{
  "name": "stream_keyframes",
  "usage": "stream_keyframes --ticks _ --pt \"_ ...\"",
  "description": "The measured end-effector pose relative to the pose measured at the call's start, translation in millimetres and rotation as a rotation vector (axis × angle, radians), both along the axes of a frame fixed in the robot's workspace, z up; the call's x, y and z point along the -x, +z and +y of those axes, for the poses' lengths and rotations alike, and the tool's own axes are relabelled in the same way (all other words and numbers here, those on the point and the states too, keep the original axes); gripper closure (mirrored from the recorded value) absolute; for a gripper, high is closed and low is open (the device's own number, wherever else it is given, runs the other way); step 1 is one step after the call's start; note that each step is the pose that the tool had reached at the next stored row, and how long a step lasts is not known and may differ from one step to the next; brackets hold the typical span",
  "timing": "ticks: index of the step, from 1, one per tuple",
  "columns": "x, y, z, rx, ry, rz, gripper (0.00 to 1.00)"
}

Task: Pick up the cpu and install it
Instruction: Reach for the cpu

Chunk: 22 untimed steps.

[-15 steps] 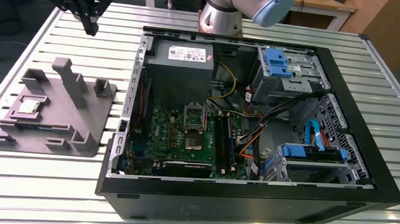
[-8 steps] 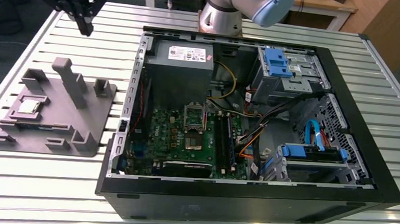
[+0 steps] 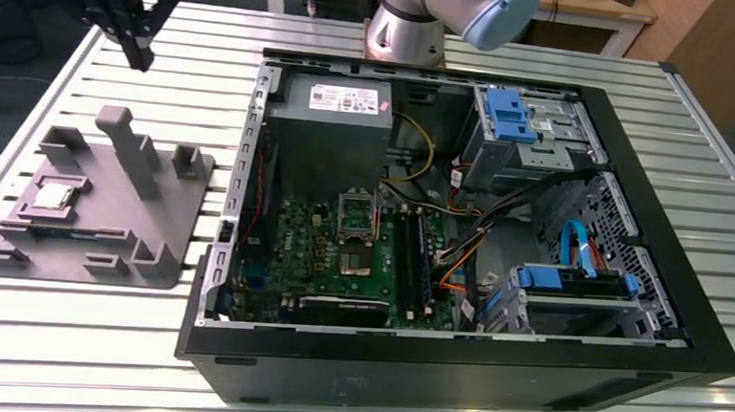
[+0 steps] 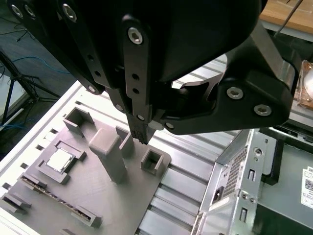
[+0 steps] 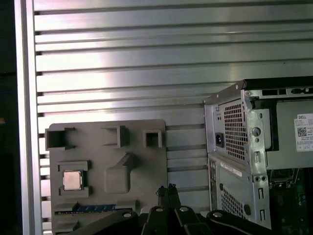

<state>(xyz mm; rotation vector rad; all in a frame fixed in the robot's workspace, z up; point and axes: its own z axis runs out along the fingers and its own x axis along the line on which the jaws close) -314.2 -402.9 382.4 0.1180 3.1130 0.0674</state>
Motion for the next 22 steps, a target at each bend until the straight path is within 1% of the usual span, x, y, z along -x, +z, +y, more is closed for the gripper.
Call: stream_keyframes --ticks 9,10,18,22 --pt "28.1 -8.8 -3.6 -0.0002 0.000 -0.0002 0.89" --pt "40.6 -13.8 -5.0 -0.0002 0.000 -0.0002 0.89" --pt "63.8 -21.6 -6.5 -0.0001 0.000 -0.0002 0.89" --pt "75.0 -27.0 -7.5 -0.0001 0.000 -0.0001 0.89"
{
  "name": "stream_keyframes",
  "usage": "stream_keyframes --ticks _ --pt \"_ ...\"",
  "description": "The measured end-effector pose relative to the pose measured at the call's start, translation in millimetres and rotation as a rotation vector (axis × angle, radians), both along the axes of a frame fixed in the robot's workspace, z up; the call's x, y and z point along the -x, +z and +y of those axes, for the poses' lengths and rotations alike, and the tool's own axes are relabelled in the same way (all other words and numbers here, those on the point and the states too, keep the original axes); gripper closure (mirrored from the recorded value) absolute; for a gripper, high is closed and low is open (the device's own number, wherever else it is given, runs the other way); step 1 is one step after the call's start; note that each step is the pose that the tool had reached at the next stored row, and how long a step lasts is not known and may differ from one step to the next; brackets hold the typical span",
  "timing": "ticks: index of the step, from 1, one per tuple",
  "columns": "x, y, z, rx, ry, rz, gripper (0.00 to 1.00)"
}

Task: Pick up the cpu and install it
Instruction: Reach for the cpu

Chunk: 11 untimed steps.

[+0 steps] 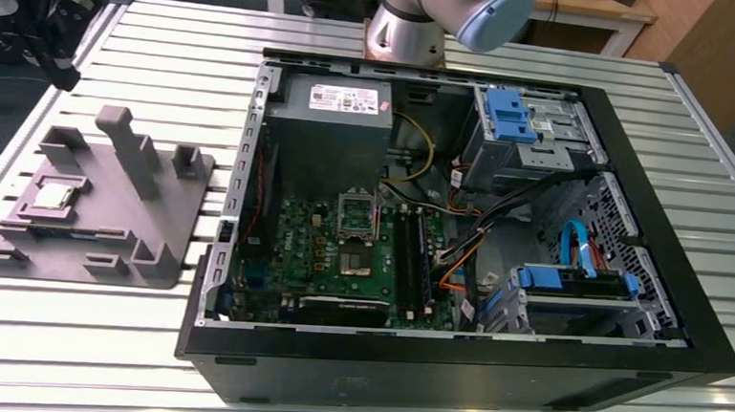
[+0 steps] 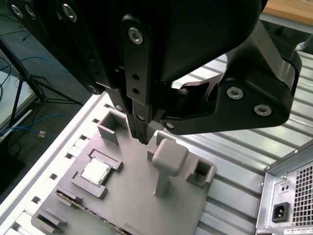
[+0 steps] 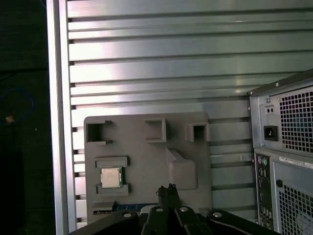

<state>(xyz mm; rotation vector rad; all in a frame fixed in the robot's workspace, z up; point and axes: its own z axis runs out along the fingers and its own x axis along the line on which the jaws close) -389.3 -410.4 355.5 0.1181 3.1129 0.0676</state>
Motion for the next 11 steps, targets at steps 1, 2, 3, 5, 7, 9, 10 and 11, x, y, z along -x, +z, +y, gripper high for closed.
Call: stream_keyframes --ticks 1,2,3,5,7,9,10,11 --pt "2.2 -1.3 -0.2 0.0000 0.000 0.0000 0.89" --pt "4.1 -2.6 -0.5 0.0001 0.000 0.0003 0.89" --pt "5.9 -3.9 -0.7 0.0001 0.000 0.0005 0.89" --pt "8.9 -6.6 -1.2 0.0000 0.000 0.0010 0.89" --pt "11.5 -10.1 -2.0 -0.0002 0.000 0.0020 0.89" --pt "14.0 -13.6 -2.8 0.0000 0.000 0.0037 0.89" --pt "15.1 -15.3 -3.3 0.0001 0.000 0.0049 0.89" --pt "16.3 -17.0 -3.7 0.0000 0.000 0.0059 0.89"
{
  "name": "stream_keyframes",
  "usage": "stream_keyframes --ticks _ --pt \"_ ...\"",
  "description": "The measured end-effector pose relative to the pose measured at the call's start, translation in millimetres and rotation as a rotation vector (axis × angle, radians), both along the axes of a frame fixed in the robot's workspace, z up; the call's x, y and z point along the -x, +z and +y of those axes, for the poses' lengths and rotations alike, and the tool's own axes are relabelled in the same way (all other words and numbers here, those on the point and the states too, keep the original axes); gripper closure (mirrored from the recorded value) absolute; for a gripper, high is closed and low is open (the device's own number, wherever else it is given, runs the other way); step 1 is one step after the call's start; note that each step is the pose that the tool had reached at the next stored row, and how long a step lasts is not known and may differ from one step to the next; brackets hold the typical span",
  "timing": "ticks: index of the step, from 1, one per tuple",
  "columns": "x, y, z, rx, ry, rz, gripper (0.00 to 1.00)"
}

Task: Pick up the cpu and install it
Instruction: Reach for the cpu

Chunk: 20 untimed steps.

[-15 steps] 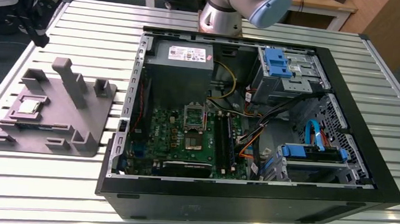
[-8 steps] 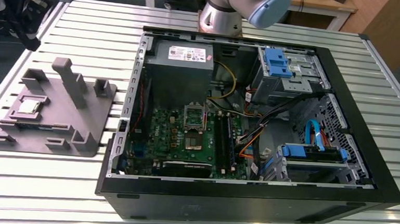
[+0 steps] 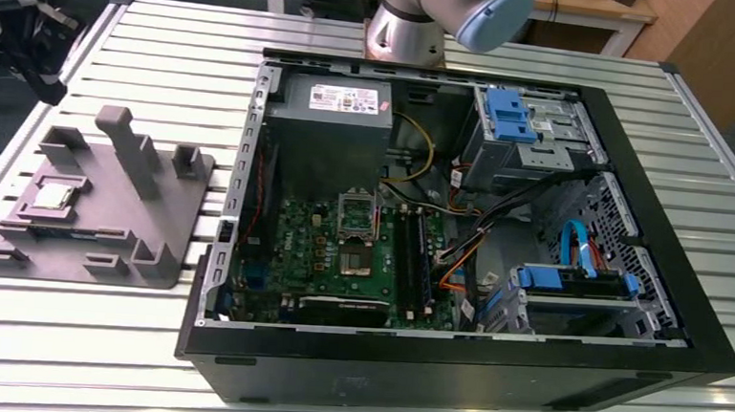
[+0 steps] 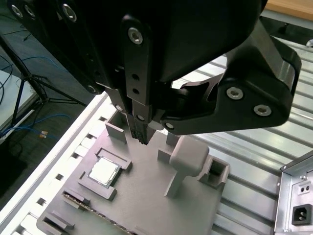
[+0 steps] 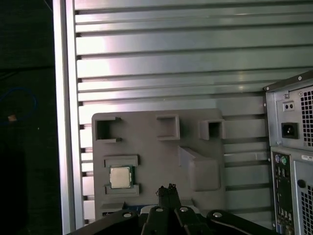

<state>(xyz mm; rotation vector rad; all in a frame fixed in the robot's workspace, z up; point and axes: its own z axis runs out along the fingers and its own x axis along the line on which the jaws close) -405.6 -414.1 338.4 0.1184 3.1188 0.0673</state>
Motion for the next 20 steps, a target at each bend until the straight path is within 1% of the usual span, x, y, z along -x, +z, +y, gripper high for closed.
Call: stream_keyframes --ticks 8,14,16,19,20 --pt "11.4 -13.5 -4.4 0.0000 0.000 0.0089 0.89" --pt "18.2 -23.7 -8.6 -0.0001 0.000 0.0210 0.89" --pt "19.2 -25.6 -9.2 0.0000 0.000 0.0245 0.89" --pt "19.3 -25.8 -9.2 0.0001 0.000 0.0251 0.89" --pt "19.3 -27.1 -9.2 0.0000 0.000 0.0249 0.89"
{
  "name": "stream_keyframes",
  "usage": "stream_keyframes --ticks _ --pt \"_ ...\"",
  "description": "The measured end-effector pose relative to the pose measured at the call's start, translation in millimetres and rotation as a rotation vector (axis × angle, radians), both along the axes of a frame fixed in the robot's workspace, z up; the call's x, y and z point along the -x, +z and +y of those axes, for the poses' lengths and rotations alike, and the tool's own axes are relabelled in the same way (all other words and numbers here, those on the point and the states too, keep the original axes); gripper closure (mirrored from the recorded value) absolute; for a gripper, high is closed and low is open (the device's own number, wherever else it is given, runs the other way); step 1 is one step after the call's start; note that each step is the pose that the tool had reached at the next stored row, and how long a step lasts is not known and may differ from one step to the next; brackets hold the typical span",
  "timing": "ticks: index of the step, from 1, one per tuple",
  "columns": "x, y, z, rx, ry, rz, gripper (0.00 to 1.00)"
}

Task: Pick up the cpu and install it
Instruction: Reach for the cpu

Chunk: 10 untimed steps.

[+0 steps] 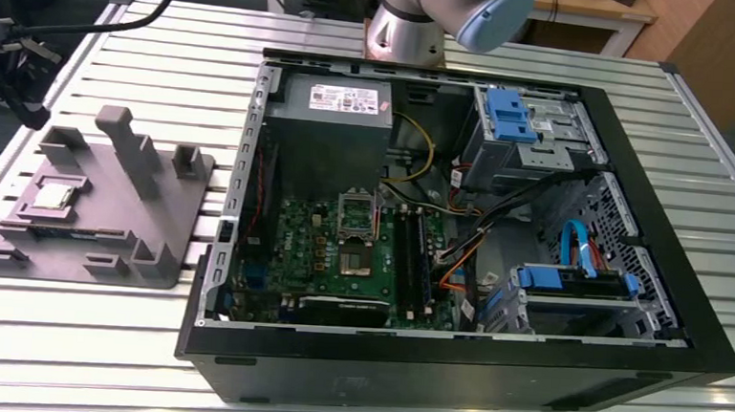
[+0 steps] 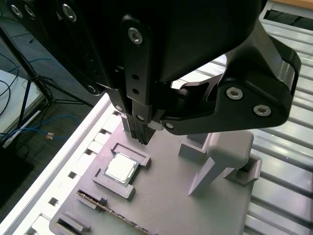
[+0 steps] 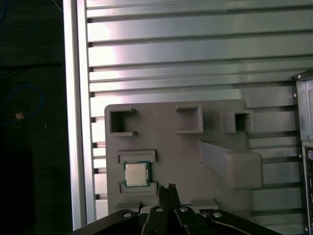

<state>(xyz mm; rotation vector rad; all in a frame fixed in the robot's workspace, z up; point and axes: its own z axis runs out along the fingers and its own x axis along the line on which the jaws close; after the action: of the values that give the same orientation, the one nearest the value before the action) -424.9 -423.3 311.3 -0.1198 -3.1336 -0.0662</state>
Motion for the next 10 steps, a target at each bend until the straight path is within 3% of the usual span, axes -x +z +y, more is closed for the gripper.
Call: stream_keyframes --ticks 1,10 --pt "0.0 -1.0 0.0 -0.0033 0.000 0.0000 0.89" --pt "3.2 -3.6 0.0 -0.0033 0.000 0.0000 0.89"
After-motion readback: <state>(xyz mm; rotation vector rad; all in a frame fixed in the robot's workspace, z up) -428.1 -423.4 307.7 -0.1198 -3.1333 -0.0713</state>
